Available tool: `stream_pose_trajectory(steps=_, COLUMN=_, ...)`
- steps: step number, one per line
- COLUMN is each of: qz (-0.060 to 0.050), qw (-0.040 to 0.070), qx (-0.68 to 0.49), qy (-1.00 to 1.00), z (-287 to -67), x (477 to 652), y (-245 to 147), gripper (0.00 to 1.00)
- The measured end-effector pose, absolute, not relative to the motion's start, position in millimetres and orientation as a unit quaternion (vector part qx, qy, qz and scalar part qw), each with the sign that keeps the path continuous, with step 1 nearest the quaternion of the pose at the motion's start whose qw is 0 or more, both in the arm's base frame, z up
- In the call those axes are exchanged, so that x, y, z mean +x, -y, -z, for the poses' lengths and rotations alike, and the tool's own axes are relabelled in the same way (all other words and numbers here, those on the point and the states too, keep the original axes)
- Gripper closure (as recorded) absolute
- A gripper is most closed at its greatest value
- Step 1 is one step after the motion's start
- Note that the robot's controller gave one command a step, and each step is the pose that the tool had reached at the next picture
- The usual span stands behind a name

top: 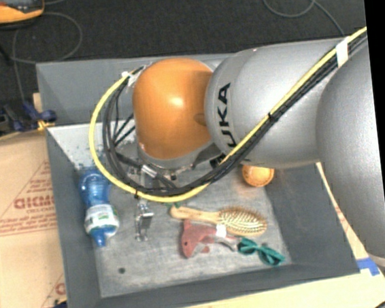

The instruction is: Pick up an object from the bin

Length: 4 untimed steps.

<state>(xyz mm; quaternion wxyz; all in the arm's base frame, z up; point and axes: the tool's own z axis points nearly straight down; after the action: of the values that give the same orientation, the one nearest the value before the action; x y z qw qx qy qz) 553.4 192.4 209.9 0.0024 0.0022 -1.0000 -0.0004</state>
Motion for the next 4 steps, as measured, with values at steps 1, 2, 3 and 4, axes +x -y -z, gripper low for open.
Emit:
stream_pose_trajectory(steps=1, qz=0.001, qw=-0.001, qx=0.000, qy=1.000, z=-214.4, x=555.2, y=-191.5, gripper=0.00)
stream_pose_trajectory(steps=2, qz=0.002, qw=-0.005, qx=0.058, qy=0.998, z=-193.1, x=535.9, y=-165.0, gripper=0.00)
stream_pose_trajectory(steps=3, qz=0.000, qw=0.002, qx=0.069, qy=0.998, z=-214.4, x=529.0, y=-131.1, gripper=0.00)
stream_pose_trajectory(steps=4, qz=0.001, qw=-0.005, qx=0.005, qy=1.000, z=-188.9, x=539.8, y=-110.6, gripper=0.00)
